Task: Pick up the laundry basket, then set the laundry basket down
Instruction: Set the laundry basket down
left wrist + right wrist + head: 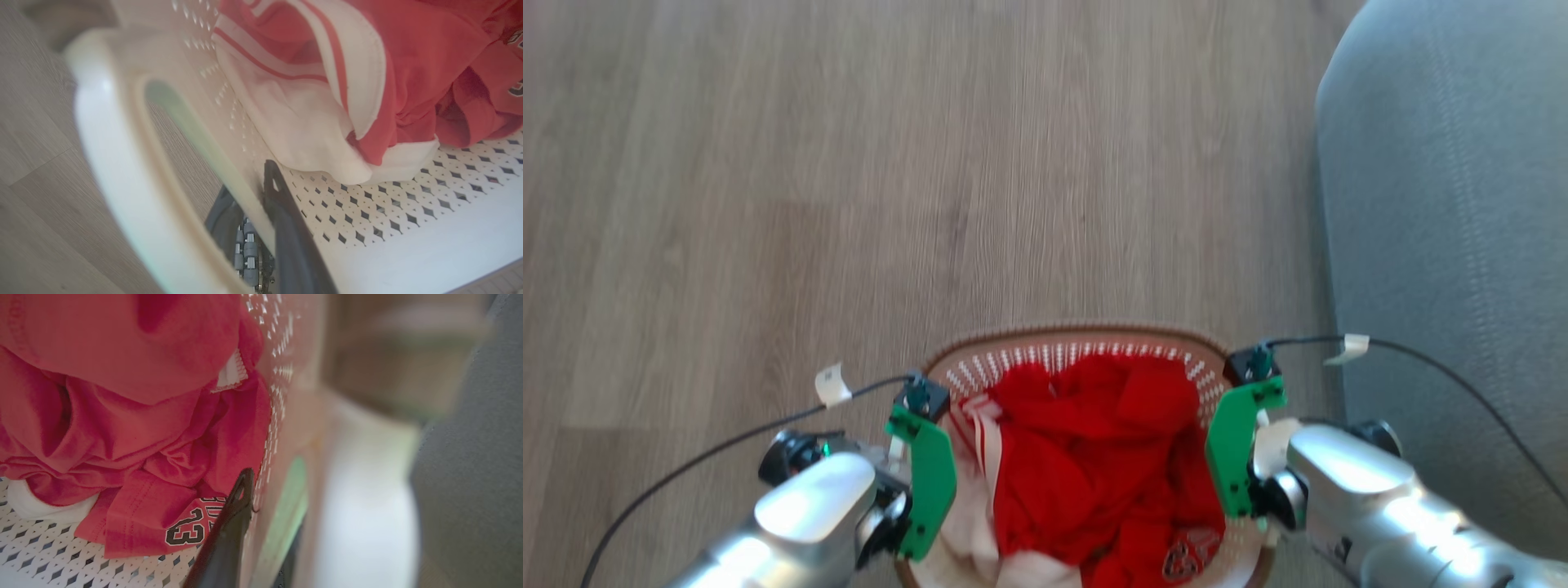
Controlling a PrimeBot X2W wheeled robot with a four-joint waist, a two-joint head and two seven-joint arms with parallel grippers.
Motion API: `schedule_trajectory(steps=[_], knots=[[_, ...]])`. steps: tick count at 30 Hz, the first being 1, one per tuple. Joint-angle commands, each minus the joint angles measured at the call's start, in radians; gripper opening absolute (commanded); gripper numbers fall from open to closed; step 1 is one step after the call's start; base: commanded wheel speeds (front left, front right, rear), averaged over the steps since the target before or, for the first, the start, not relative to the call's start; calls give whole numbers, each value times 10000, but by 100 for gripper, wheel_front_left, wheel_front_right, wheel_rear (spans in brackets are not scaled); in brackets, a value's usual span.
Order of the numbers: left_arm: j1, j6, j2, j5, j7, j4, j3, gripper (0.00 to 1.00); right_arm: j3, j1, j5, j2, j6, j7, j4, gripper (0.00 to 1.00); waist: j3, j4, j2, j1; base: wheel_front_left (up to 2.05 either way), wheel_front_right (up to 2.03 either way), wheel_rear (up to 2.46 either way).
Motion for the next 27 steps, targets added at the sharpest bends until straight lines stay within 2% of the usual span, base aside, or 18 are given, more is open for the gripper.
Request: schedule_trajectory(steps=[1,17,27], knots=[[-563,-176,-330,322,-203,-226,39,0,150,-406,-281,182,75,-267,-374,0,671,36,0,-2,0,0,0],[-2231,-482,-1390,352,-901,1540,113,0,-17,-1924,-566,-94,75,-914,-95,0,3430,78,0,-2,0,0,0],[-3204,-555,-1649,291,-1437,2460,62,0,-99,-2593,-687,20,75,-1377,343,0,4808,61,0,-2,0,0,0]])
